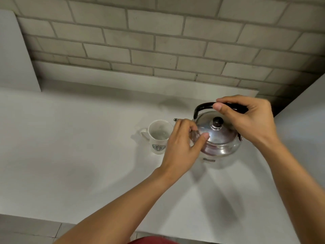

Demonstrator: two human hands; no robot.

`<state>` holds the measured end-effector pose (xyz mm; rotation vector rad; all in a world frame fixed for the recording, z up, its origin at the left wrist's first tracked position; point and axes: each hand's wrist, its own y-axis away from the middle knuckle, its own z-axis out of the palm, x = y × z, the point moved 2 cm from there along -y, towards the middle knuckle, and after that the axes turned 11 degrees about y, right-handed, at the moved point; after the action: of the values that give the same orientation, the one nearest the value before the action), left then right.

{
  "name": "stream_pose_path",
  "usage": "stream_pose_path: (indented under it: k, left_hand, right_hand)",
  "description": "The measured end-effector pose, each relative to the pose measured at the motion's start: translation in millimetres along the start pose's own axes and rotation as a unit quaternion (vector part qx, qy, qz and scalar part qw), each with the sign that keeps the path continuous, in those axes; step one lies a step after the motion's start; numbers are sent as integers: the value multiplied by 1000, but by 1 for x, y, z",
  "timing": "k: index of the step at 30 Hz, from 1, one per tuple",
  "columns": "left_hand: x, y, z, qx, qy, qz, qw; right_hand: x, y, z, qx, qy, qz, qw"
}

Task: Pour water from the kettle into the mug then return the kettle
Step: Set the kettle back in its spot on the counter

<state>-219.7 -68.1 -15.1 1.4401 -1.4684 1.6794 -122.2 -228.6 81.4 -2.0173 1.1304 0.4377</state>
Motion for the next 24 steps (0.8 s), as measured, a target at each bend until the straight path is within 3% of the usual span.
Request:
stream_pose_path:
  k: [2,6,9,18,24]
  left_hand:
    - [1,-6,-3,8,20,-18,1000]
    - [7,-27,0,-80,-38,-60,994]
    - [11,-46,8,-116,-90,-40,988]
    - [3,-101,34,-86,-176,-13,980]
    - [-22,-152,40,-60,-168,-32,983]
  right_hand:
    - [9,6,-1,9,-24,18,1000]
    - [23,14,-2,30,-67,38,997]
    - [31,15,-3,30,-102,37,994]
    - [77,-19,-7,-8,-104,79,991]
    - [128,-49,6,-47,-86,121,988]
